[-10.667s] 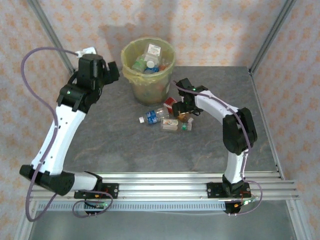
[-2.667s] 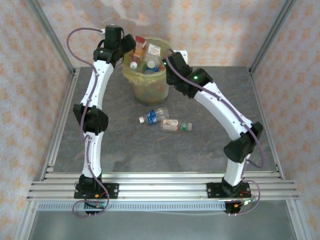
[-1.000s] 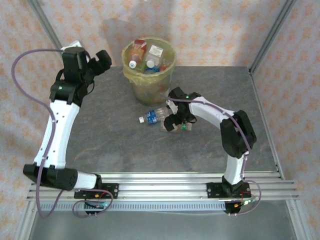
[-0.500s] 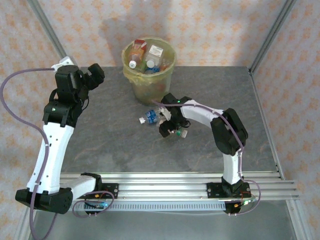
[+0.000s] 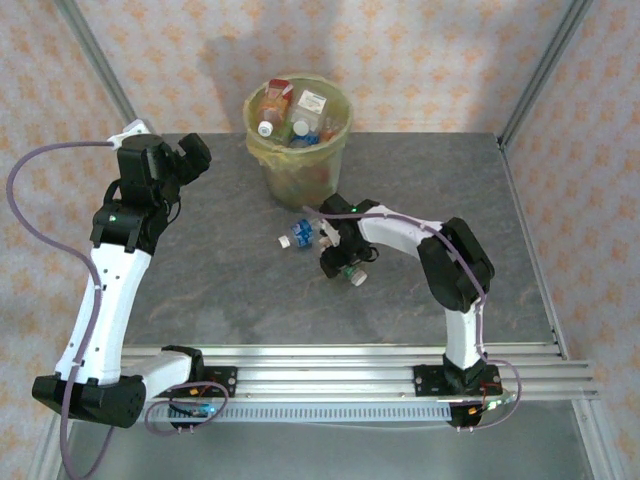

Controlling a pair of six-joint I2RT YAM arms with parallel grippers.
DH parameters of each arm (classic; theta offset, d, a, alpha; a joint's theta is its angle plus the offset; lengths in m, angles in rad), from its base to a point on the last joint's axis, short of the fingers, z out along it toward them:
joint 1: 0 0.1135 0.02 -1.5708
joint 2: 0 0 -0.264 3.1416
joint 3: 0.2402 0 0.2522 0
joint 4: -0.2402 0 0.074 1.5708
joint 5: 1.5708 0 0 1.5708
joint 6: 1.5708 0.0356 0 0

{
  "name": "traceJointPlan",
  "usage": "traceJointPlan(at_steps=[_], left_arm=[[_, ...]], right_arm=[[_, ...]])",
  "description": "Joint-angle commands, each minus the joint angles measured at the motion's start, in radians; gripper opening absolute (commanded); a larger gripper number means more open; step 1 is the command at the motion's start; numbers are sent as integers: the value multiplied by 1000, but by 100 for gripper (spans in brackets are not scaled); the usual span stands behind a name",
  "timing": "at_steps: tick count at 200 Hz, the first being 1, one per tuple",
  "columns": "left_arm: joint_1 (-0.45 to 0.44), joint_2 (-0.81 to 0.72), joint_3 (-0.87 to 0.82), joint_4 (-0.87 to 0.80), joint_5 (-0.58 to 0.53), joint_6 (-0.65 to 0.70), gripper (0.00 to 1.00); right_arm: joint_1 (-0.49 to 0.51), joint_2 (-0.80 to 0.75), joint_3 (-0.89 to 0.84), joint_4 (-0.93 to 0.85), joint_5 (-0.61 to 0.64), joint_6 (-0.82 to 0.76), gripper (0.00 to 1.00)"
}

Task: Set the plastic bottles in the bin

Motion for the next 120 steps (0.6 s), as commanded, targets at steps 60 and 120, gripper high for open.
traceJointPlan(at_steps=[60,120], left_arm=[[1,5,-11,-11,-38,-30,97],[1,-5,-22,-26,-62,-16,97]], right_arm=[[14,48,66,15,93,39,60],[19,-188,18,-66,188,144,26]])
